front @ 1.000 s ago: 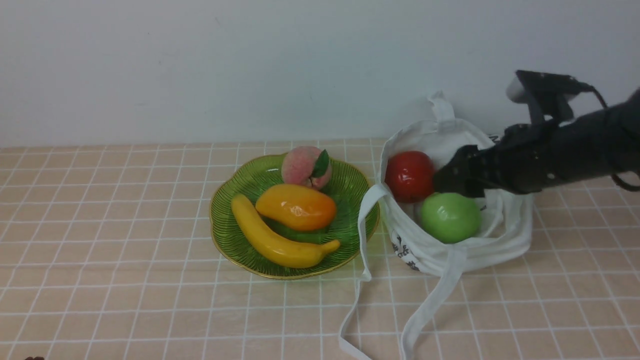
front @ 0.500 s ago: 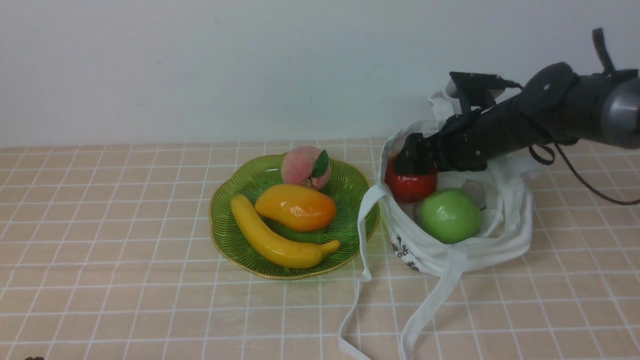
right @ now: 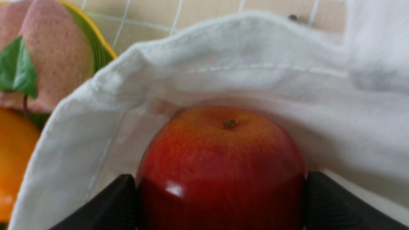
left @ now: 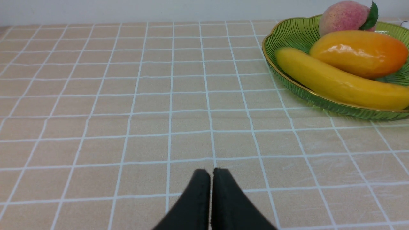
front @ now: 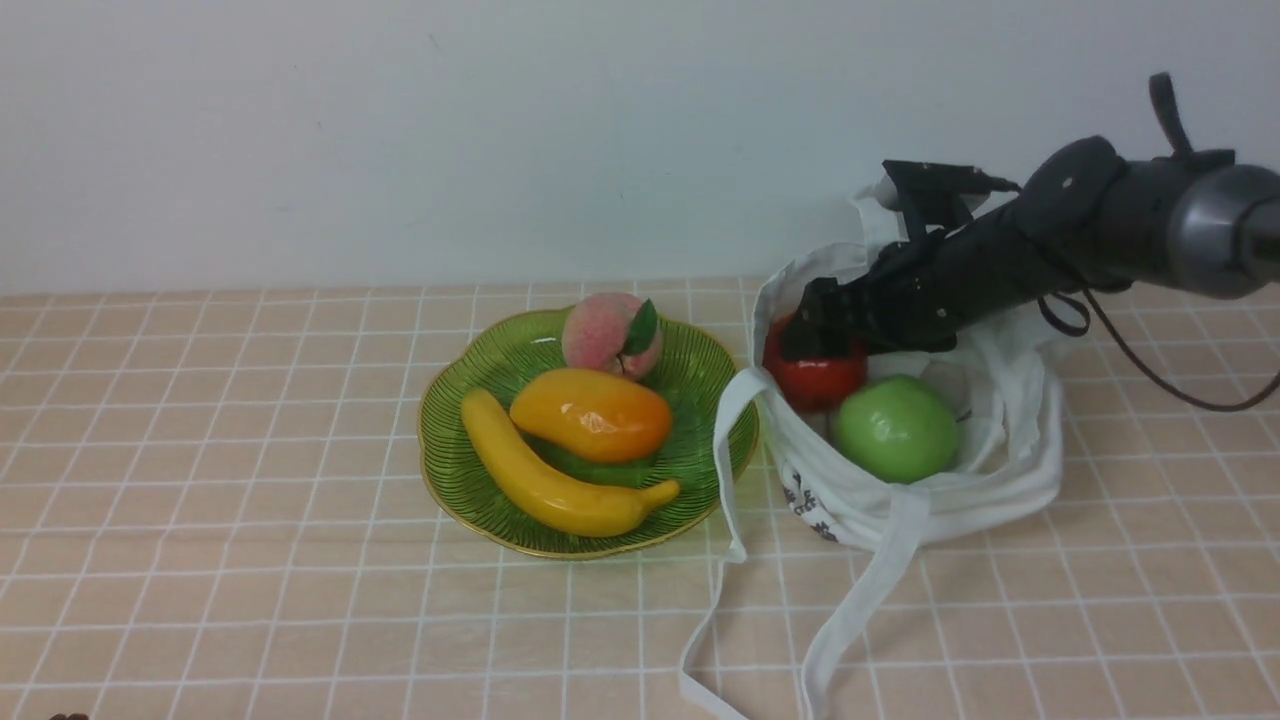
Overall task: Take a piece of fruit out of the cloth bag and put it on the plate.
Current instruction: Use the right arm to grab an apple from the bag, then use the right arm to put the apple into the empty plate on the left
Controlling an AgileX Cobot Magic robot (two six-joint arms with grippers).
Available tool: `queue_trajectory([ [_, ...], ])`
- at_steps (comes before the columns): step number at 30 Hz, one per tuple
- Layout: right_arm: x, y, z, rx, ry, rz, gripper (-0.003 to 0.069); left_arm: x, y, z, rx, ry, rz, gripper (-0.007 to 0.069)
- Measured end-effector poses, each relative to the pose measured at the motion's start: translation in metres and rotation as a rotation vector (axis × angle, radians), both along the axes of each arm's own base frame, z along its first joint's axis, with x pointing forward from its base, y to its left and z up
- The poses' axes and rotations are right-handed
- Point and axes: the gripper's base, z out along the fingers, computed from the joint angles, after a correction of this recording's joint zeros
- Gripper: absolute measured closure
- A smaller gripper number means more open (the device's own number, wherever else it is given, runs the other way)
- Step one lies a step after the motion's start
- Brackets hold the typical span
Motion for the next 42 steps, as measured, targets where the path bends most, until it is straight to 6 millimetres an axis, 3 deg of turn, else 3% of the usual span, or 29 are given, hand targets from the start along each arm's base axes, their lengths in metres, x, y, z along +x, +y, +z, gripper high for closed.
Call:
queue_trajectory([
  [7,-0.014,-0.025,0.044,0.002,0.015,0.024,0.0053,0.000,0.000,0.000,0.000,0.000,0.000,0.0632],
  [11,-0.033,-0.042,0.095,0.036,-0.030,0.024,0.0053,0.000,0.000,0.000,0.000,0.000,0.000,0.0632],
  [12,-0.034,-0.042,0.097,0.039,-0.033,0.025,0.0053,0.000,0.000,0.000,0.000,0.000,0.000,0.0632],
  [14,-0.048,-0.034,0.127,0.106,-0.074,0.043,0.0053,0.000,0.000,0.000,0.000,0.000,0.000,0.0632],
  [15,-0.049,-0.033,0.129,0.111,-0.077,0.046,0.0053,0.000,0.000,0.000,0.000,0.000,0.000,0.0632],
  [17,-0.057,-0.018,0.140,0.143,-0.103,0.087,0.0053,0.000,0.000,0.000,0.000,0.000,0.000,0.0632],
  [18,-0.063,0.000,0.144,0.160,-0.113,0.143,0.0053,0.000,0.000,0.000,0.000,0.000,0.000,0.0632],
  [20,-0.069,0.026,0.140,0.167,-0.107,0.219,0.0053,0.000,0.000,0.000,0.000,0.000,0.000,0.0632],
  [21,-0.070,0.029,0.139,0.167,-0.104,0.227,0.0053,0.000,0.000,0.000,0.000,0.000,0.000,0.0632],
  [22,-0.074,0.052,0.129,0.161,-0.092,0.288,0.0053,0.000,0.000,0.000,0.000,0.000,0.000,0.0632],
  [23,-0.073,0.052,0.128,0.160,-0.091,0.288,0.0053,0.000,0.000,0.000,0.000,0.000,0.000,0.0632],
  [24,-0.074,0.070,0.115,0.146,-0.079,0.329,0.0053,0.000,0.000,0.000,0.000,0.000,0.000,0.0632],
  [28,-0.071,0.101,0.082,0.097,-0.073,0.373,0.0053,0.000,0.000,0.000,0.000,0.000,0.000,0.0632],
  [31,-0.065,0.109,0.062,0.080,-0.065,0.357,0.0053,0.000,0.000,0.000,0.000,0.000,0.000,0.0632],
  [35,-0.059,0.110,0.047,0.061,-0.060,0.341,-0.0005,0.000,0.000,0.000,0.000,0.000,0.000,0.0632],
  [42,-0.054,0.107,0.050,0.024,-0.124,0.323,-0.0032,0.000,0.000,0.000,0.000,0.000,0.000,0.0632],
])
